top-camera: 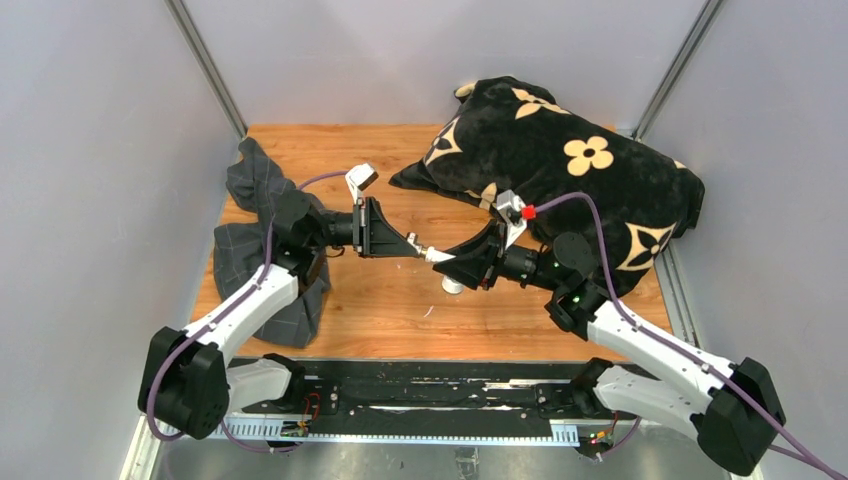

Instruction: Install the water faucets

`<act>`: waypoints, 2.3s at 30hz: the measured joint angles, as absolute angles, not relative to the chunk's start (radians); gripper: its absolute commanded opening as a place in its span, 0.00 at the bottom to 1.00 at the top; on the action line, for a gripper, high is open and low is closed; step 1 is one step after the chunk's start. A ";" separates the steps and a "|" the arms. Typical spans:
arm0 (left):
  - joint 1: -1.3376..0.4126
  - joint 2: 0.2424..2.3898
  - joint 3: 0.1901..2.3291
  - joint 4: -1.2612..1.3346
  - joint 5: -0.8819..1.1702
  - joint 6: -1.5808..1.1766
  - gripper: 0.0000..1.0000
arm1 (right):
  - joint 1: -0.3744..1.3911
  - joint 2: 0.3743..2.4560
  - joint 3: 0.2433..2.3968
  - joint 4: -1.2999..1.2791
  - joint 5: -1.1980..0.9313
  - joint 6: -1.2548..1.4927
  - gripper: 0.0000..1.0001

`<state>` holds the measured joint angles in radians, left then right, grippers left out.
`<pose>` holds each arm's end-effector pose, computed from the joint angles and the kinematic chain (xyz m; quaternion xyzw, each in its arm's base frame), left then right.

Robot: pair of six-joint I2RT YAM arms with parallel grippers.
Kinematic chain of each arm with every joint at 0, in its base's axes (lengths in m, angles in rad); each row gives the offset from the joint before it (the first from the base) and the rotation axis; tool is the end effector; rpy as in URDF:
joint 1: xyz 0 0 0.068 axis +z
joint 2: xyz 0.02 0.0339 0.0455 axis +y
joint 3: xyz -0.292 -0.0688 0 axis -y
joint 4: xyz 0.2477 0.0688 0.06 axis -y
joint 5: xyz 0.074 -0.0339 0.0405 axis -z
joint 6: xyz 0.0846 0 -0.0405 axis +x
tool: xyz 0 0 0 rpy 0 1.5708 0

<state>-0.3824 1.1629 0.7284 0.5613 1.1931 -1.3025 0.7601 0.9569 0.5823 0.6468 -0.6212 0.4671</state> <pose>0.2105 -0.1694 0.3450 0.1350 0.6771 -0.7105 0.1362 0.1413 0.2023 0.3558 -0.3249 0.5340 0.5878 0.5136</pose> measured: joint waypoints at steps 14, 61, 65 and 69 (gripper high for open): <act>-0.344 1.434 0.667 1.352 1.160 -1.719 0.00 | 0.577 1.184 0.699 0.801 -0.844 0.971 0.01; -0.431 1.367 0.683 1.203 0.934 -1.256 0.54 | 0.485 1.246 0.725 0.831 -0.943 1.488 0.01; -0.434 1.367 0.683 1.177 0.926 -1.252 0.59 | 0.500 1.252 0.719 0.822 -0.968 1.488 0.01; -0.434 1.367 0.685 1.153 0.926 -1.251 0.66 | 0.501 1.249 0.717 0.807 -0.972 1.477 0.01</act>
